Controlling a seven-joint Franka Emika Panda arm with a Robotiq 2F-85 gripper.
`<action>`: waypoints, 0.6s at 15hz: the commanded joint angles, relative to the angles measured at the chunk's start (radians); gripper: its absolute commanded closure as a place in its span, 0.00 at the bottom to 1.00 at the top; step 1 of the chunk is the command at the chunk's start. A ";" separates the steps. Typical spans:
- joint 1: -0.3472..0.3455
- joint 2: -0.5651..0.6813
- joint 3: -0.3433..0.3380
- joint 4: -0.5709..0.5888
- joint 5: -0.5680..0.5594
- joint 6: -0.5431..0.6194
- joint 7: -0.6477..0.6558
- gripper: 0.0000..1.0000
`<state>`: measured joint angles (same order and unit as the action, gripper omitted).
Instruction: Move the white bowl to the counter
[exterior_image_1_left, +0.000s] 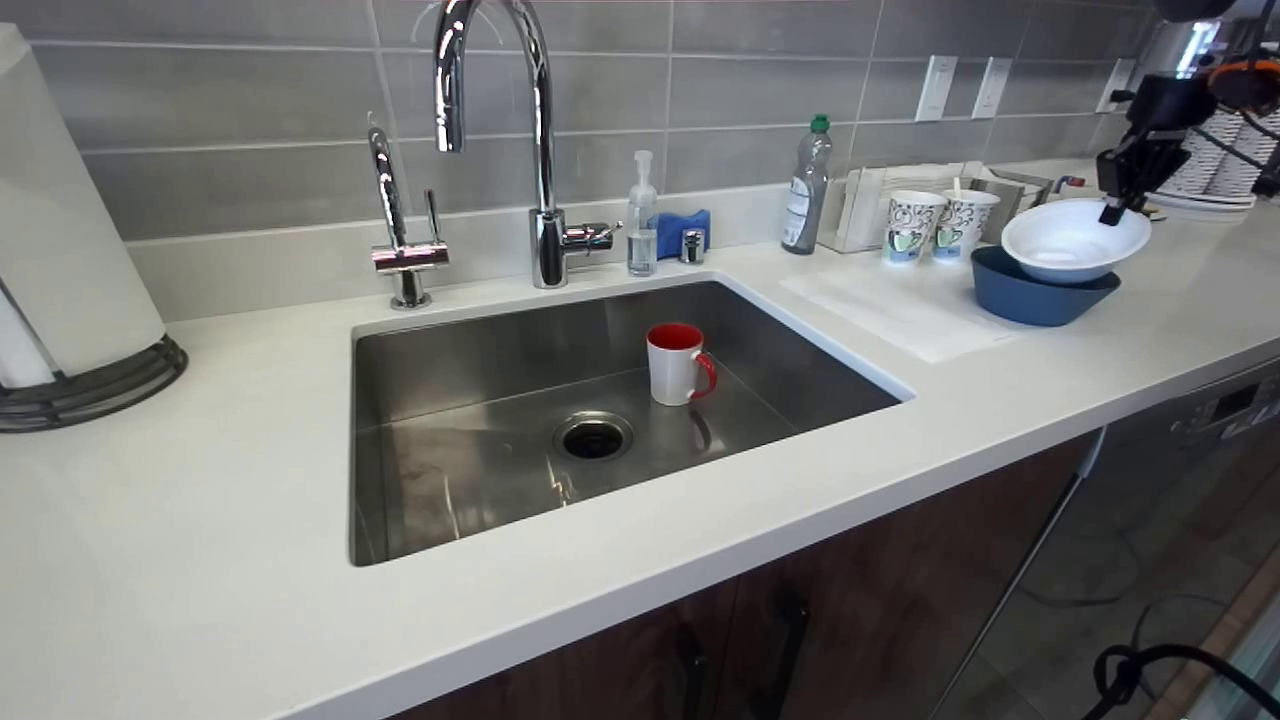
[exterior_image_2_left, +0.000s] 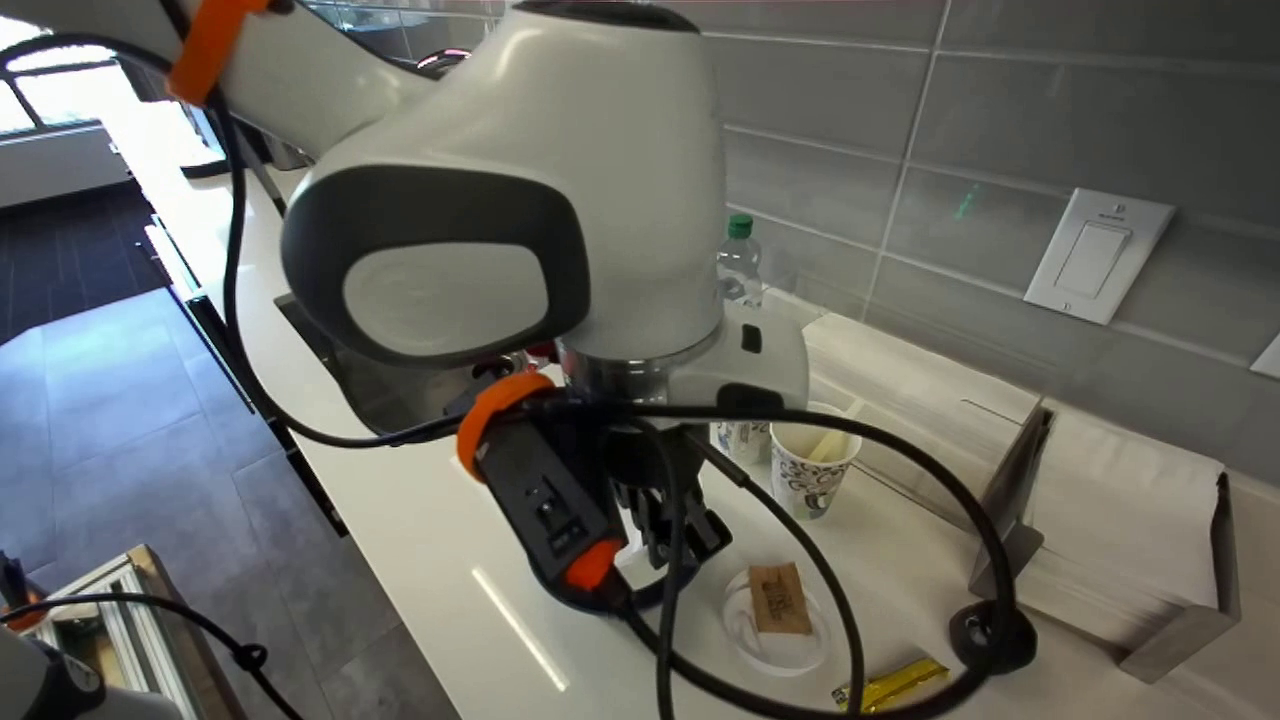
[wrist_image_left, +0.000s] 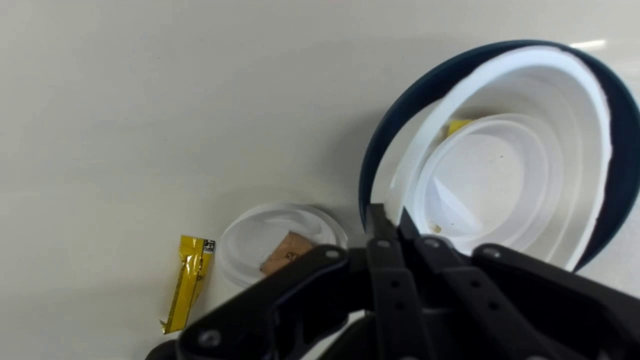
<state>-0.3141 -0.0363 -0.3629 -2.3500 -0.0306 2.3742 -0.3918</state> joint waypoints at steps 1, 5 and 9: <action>-0.032 -0.014 -0.028 0.077 0.129 -0.126 -0.072 0.99; -0.070 0.033 -0.075 0.193 0.297 -0.260 -0.060 0.99; -0.104 0.109 -0.094 0.270 0.425 -0.256 0.038 0.99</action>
<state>-0.3962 -0.0109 -0.4519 -2.1637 0.2983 2.1452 -0.4170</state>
